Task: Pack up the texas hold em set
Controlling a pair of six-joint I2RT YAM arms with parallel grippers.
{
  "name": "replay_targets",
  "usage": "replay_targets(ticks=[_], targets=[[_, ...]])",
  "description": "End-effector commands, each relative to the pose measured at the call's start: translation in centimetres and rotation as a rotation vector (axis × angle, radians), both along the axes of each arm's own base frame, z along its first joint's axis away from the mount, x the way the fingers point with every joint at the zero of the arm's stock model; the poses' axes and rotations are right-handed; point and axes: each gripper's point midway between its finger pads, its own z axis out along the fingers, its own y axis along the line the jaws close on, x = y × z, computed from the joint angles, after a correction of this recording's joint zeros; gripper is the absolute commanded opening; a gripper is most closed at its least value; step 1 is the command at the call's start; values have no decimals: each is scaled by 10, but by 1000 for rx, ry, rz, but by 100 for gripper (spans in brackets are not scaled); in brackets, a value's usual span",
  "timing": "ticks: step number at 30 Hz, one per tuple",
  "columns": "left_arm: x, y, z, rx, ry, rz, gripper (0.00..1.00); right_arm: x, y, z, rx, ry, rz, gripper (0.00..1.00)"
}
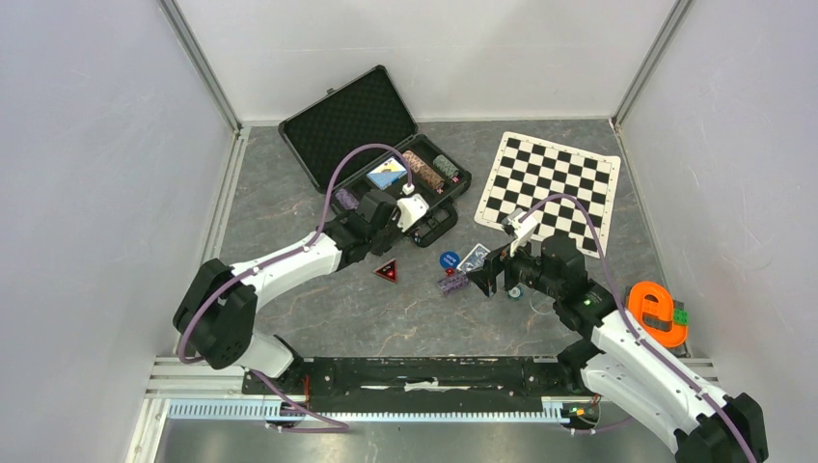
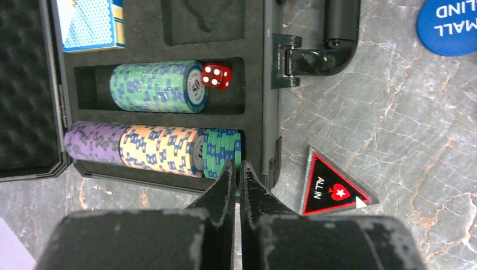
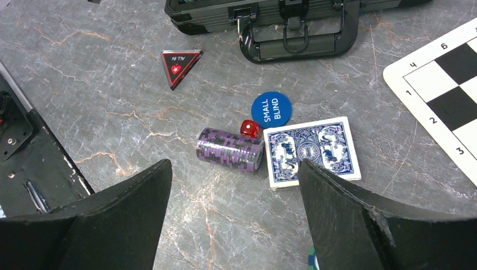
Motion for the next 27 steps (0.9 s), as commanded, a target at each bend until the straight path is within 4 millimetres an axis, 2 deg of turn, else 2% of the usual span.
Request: replay_targets(ticks=[1, 15, 22, 25, 27], targets=[[25, -2, 25, -1, -123, 24, 2, 9, 5, 21, 27, -62, -1, 88], [24, -5, 10, 5, -89, 14, 2, 9, 5, 21, 27, -63, 1, 88], [25, -2, 10, 5, -91, 39, 14, 9, 4, 20, 24, -60, -8, 88], [24, -1, 10, 8, -88, 43, 20, 15, -5, 16, -12, -45, -68, 88], [23, 0, 11, 8, -89, 44, 28, 20, -13, 13, -41, -30, -116, 88]])
